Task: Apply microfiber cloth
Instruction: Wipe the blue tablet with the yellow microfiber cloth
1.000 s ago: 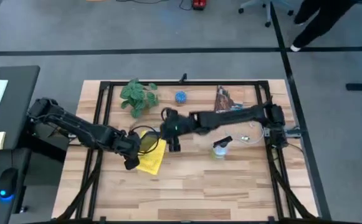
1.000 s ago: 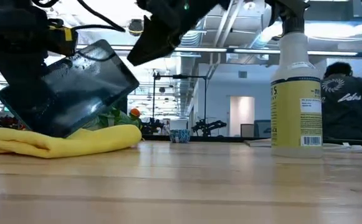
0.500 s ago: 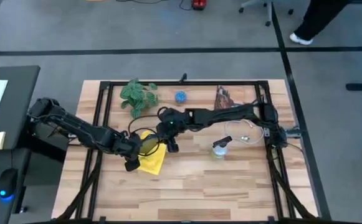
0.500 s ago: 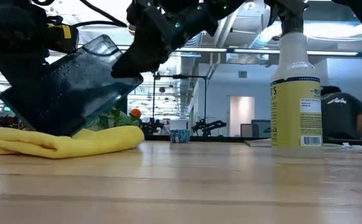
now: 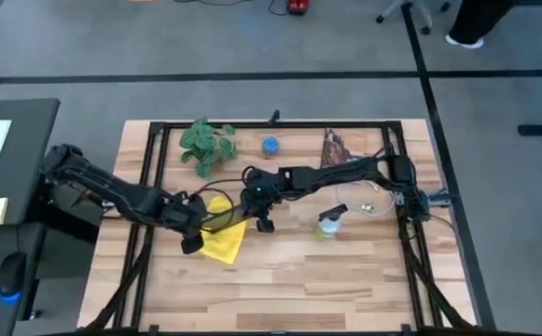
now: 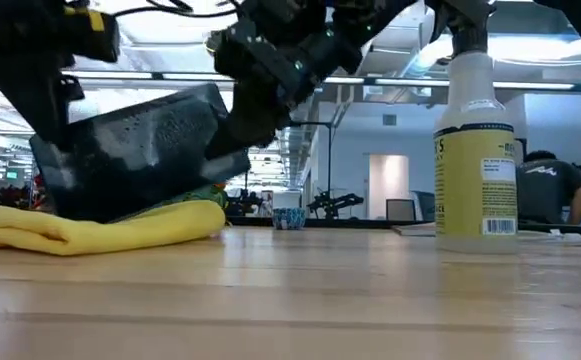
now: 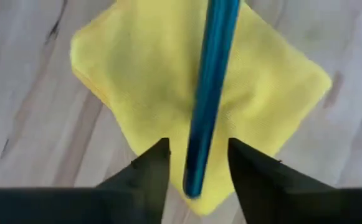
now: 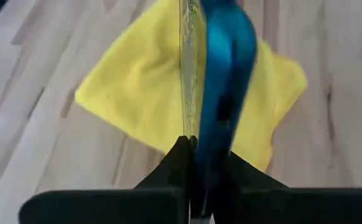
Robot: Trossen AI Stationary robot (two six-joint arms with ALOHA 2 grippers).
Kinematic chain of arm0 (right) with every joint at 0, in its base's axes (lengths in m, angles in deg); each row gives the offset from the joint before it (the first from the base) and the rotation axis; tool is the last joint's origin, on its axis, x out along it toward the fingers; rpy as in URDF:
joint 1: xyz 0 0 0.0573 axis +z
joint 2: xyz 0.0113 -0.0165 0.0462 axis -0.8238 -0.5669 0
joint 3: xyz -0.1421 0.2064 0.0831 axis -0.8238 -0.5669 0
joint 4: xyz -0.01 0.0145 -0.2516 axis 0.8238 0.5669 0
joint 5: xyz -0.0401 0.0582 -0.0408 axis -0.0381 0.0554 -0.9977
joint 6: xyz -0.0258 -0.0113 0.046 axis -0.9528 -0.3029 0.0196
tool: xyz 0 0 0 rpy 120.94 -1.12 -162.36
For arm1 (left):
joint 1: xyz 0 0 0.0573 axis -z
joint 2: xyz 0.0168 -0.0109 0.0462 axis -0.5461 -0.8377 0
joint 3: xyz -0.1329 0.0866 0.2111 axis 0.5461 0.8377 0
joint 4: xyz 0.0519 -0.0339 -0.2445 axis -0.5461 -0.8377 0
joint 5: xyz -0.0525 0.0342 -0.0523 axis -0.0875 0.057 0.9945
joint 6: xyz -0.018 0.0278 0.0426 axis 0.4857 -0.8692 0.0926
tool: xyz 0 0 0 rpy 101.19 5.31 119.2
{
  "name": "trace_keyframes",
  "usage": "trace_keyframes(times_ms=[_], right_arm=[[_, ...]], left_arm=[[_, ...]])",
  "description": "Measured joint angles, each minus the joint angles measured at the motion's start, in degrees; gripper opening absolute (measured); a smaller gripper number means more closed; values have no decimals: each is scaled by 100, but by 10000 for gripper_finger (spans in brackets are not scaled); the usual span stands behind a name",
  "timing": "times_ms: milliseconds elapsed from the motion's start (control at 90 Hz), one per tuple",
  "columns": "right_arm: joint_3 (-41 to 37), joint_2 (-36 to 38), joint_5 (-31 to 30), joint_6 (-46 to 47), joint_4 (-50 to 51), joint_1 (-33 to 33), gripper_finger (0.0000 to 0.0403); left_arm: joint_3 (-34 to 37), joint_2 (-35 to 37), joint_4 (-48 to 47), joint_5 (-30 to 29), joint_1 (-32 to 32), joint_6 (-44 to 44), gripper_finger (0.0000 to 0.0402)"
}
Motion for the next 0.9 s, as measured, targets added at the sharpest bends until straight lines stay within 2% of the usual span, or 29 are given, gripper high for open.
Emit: trace_keyframes(times_ms=[100,256,367,433,656,900], right_arm=[[-274,-8,3,129,-354,0,14],[-369,-11,-12,218,-412,1,14],[-369,39,-85,208,-284,11,14],[-370,123,-239,190,-70,14,14],[-371,571,-682,47,964,-26,14],[-378,1076,-1128,-2,2010,83,14]], left_arm=[[-6,263,-271,-285,343,252,158],[178,464,-497,-1192,1055,855,159],[470,449,-333,-1797,1570,1414,159],[748,392,-38,-1925,1803,1742,159],[1732,-17,1868,-1980,2069,2229,159],[2568,-951,4974,-2172,1760,1630,159]])
